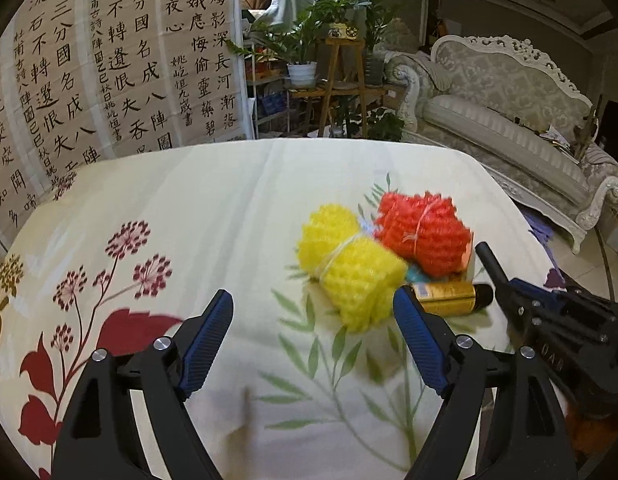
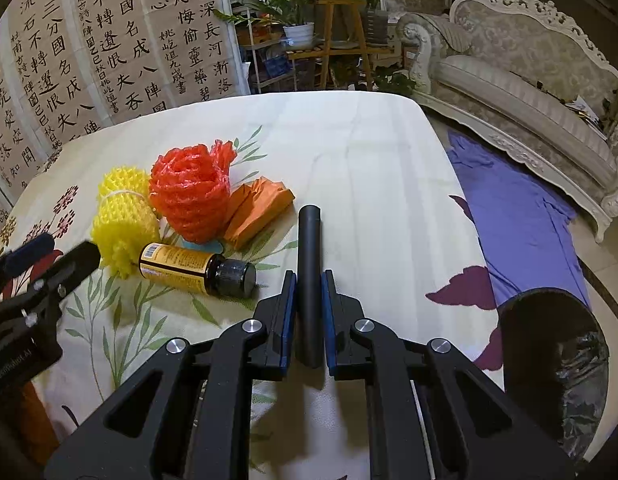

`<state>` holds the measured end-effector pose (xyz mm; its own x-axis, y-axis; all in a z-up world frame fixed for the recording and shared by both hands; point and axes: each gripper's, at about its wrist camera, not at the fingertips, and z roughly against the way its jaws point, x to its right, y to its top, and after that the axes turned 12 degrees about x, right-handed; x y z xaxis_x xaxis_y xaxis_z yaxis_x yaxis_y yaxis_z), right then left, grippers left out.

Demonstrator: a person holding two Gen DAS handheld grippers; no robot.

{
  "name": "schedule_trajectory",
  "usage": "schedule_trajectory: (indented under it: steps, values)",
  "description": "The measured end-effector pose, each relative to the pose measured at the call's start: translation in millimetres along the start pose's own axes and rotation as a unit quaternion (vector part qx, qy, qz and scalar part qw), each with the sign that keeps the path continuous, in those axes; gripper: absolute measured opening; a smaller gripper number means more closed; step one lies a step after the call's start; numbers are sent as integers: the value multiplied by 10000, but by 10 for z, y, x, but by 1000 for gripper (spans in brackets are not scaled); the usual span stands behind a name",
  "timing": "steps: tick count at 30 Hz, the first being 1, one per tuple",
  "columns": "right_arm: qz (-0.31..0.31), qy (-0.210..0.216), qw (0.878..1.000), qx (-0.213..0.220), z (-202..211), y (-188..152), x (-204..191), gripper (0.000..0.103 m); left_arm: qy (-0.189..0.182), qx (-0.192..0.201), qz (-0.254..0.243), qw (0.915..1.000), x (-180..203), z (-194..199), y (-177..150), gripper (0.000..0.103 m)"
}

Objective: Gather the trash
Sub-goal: 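Grasp the yellow foam net with the left tool while the right tool grasps another black rod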

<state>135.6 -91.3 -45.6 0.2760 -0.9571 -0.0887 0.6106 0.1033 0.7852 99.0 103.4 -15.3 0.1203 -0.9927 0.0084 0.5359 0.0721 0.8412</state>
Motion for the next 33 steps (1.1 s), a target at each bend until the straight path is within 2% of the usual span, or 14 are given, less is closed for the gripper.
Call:
schedule_trajectory:
  steps: [9,11,12,15,17,19,33]
  values:
    - [64,16,10000,7,-80,47,16,13,95,-113,3,9999,21,-176,-4,80]
    - [54,24,10000,9,-78,43,18,13,72,-112,-5,9999,-11,-182,-36,66]
    - [53,25,10000,8,-78,45,19,13,-54,-120,-22,9999,-25,-182,-53,52]
    - [73,10,10000,10,-76,48,23,13,-493,-101,117,9987,-82,-140,-83,27]
    - [93,5,10000,4,-79,50,28,13,-507,-73,63,9987,-92,-105,-85,25]
    - [117,-16,9999,5,-80,51,13,13,-443,-38,-57,9990,-107,-60,-104,18]
    - [224,-118,9997,3,-59,33,-87,13,-330,-78,176,9993,-523,217,-257,14]
